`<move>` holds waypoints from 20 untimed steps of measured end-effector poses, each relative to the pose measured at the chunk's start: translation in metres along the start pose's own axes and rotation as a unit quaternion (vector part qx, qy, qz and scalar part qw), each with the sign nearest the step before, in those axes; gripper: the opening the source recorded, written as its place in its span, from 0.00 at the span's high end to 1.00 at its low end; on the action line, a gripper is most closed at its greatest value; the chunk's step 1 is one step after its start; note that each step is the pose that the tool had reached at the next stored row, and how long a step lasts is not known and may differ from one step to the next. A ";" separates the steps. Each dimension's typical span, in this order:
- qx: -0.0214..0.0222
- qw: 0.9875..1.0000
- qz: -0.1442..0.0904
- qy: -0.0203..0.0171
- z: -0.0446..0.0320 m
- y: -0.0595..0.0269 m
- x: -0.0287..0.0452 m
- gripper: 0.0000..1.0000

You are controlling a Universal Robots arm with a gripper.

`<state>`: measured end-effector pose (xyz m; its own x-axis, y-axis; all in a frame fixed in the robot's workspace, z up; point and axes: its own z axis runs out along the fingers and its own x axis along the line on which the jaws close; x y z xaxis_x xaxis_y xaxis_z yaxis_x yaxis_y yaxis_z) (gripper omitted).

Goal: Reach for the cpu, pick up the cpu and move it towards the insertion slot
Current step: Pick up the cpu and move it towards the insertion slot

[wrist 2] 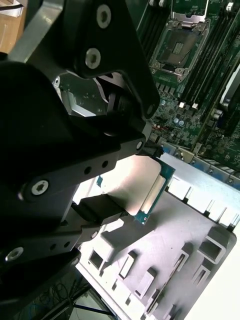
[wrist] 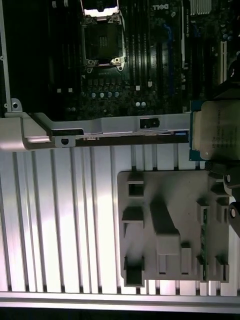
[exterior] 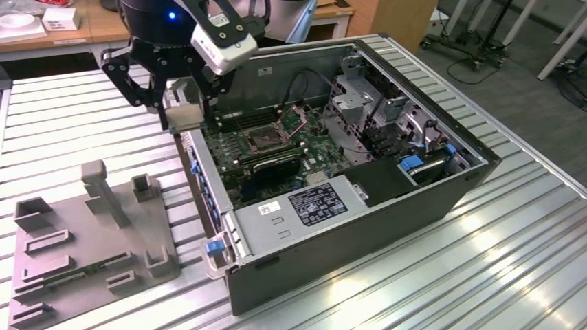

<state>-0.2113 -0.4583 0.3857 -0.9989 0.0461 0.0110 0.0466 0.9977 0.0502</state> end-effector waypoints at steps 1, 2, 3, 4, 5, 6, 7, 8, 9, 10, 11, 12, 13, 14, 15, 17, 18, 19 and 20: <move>0.000 1.000 0.000 0.000 0.0001 0.0011 -0.0002 0.45; 0.000 1.000 0.000 0.000 0.0003 0.0022 -0.0003 0.45; 0.000 1.000 0.000 0.000 0.0005 0.0034 -0.0003 0.45; 0.000 1.000 0.000 0.000 0.0005 0.0042 -0.0003 0.45; 0.000 1.000 0.000 0.000 0.0006 0.0048 -0.0003 0.45; 0.000 1.000 0.000 0.000 0.0006 0.0052 -0.0004 0.45; 0.000 1.000 0.000 0.000 0.0006 0.0054 -0.0004 0.45; 0.000 1.000 0.000 0.000 0.0006 0.0054 -0.0004 0.45; 0.000 1.000 0.000 0.000 0.0006 0.0054 -0.0004 0.45; 0.000 1.000 0.000 0.000 0.0006 0.0054 -0.0003 0.45; 0.000 1.000 0.000 0.000 0.0006 0.0054 -0.0004 0.45; 0.000 1.000 0.000 0.000 0.0006 0.0054 -0.0003 0.45; 0.000 1.000 0.000 0.000 0.0006 0.0054 -0.0004 0.45; 0.000 1.000 0.000 0.000 0.0006 0.0054 -0.0004 0.45; 0.000 1.000 0.000 0.000 0.0006 0.0055 -0.0005 0.45; 0.000 1.000 0.000 0.000 0.0006 0.0056 -0.0013 0.45; -0.001 1.000 0.000 0.000 0.0006 0.0056 -0.0015 0.45; -0.002 1.000 0.000 0.000 0.0006 0.0056 -0.0017 0.45; -0.002 1.000 0.000 -0.002 0.0006 0.0057 -0.0017 0.45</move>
<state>-0.2093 -0.4527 0.3853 -0.9989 0.0460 0.0079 0.0464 0.9975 0.0541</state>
